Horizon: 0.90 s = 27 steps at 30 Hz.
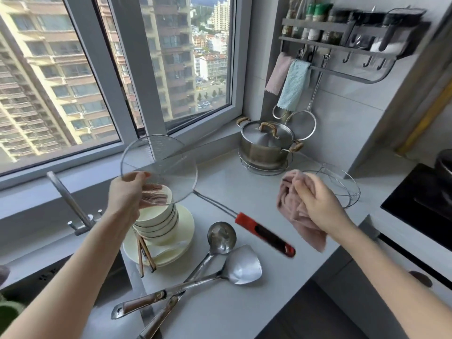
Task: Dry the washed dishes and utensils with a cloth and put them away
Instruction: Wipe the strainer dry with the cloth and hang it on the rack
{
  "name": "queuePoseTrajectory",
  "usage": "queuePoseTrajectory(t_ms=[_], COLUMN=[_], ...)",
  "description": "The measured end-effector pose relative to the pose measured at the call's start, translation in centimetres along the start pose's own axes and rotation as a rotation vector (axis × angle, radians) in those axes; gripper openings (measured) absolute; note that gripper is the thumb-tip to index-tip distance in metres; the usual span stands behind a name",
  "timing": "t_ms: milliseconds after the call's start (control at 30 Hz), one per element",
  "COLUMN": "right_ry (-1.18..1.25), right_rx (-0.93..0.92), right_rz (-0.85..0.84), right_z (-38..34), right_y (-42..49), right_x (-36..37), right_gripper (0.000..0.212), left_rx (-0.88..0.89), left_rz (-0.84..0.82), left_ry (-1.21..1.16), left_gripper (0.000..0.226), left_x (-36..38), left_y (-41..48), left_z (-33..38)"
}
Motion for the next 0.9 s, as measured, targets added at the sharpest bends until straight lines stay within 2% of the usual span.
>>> queuePoseTrajectory(t_ms=[67, 167, 233, 267, 333, 367, 433, 500, 567, 667, 733, 767, 833, 900], right_ry=[-0.023, -0.217, -0.276, -0.209, 0.040, 0.116, 0.090, 0.093, 0.159, 0.368, 0.535, 0.626, 0.751, 0.751], right_rx=[-0.187, -0.345, -0.396, -0.377, -0.239, -0.184, -0.168, -0.125, -0.028, 0.078, 0.132, 0.165, 0.176, 0.168], right_rz=[0.020, -0.070, -0.073, -0.040, 0.001, 0.005, 0.098, 0.259, 0.427, 0.582, 0.549, 0.479, 0.280, 0.093], right_z=[-3.4, -5.4, -5.6, -5.7, -5.6, -5.5, -5.7, -5.7, -5.7, -5.0, -4.1, -3.6, -2.6, -2.0], right_y=[-0.4, -0.4, 0.4, 1.0, 2.2, 2.5, 2.9, 3.0, 3.1, 3.0, 3.0, 2.9, 2.7, 2.1], right_x=[2.6, 8.2, 10.7, 11.0, 10.9, 11.0, 11.2, 11.1, 10.5, 9.2, 9.2, 9.5, 10.0, 9.6], right_gripper=[0.018, 0.055, 0.067, 0.069, 0.064, 0.053, 0.031, 0.024, 0.020, 0.019, 0.015, 0.012, 0.013, 0.013], left_rx=[0.061, 0.115, 0.145, 0.140, 0.113, 0.097, 0.047, 0.007, -0.045, -0.337, -0.578, -0.657, -0.702, -0.715], left_rz=[-0.127, -0.337, -0.437, -0.472, -0.539, -0.567, -0.583, -0.563, -0.615, -0.798, -0.853, -0.877, -0.911, -0.945], left_ry=[0.091, 0.150, 0.228, 0.257, 0.288, 0.284, 0.187, 0.042, -0.029, -0.200, -0.310, -0.347, -0.381, -0.376], left_gripper=[0.017, 0.020, 0.029, 0.032, 0.033, 0.033, 0.036, 0.029, 0.022, 0.040, 0.052, 0.054, 0.041, 0.033], left_x=[2.0, 4.9, 6.2, 6.5, 6.4, 6.2, 5.8, 6.0, 6.9, 8.7, 9.3, 9.7, 10.6, 11.4], left_y=[-1.8, -4.9, -6.5, -6.8, -6.8, -6.4, -5.7, -5.6, -6.9, -9.8, -10.9, -11.2, -11.0, -10.7], left_z=[0.5, 1.3, 1.4, 1.3, 0.9, 0.8, 0.2, -0.9, -2.7, -5.8, -7.1, -7.4, -7.3, -7.1])
Point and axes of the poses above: each hand's wrist, its own y-axis towards the middle knuckle, its own x-axis out of the palm, z = x × y, the point moved 6 cm from there along y, towards the middle knuckle, and after that the axes turned 7 degrees about z, right-handed, at the moved point
